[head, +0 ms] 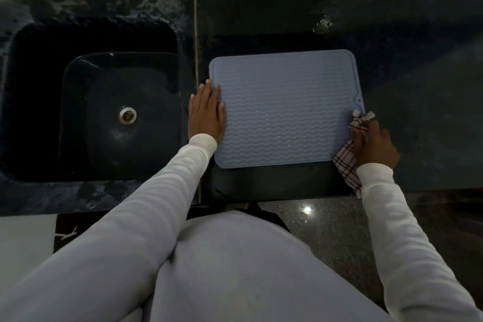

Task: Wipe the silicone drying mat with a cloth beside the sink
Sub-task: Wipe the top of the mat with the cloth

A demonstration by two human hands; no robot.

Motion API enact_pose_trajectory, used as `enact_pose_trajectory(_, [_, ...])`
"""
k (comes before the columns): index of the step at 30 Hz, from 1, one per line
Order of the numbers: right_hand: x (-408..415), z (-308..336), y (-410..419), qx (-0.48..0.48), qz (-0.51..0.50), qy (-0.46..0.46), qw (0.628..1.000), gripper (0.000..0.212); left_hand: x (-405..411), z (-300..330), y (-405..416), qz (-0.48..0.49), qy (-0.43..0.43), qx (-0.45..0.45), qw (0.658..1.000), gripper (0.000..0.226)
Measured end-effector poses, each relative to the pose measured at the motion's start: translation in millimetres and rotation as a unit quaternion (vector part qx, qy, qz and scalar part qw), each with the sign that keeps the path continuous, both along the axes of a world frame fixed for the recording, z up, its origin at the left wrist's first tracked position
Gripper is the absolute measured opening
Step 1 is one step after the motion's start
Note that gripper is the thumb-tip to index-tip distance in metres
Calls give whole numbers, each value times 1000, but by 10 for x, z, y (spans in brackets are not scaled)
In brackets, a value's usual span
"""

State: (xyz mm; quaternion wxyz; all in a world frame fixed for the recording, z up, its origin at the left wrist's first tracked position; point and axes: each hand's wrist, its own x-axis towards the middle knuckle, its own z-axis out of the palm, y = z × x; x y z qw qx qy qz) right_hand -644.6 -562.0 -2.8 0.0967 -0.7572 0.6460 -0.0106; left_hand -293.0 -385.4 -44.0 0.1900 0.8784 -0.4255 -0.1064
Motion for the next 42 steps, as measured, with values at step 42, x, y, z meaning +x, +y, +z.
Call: enact_pose_trajectory(42, [333,106,264,73,135,-2,988,46,0,11,-6,-4,-5,8,1000,51])
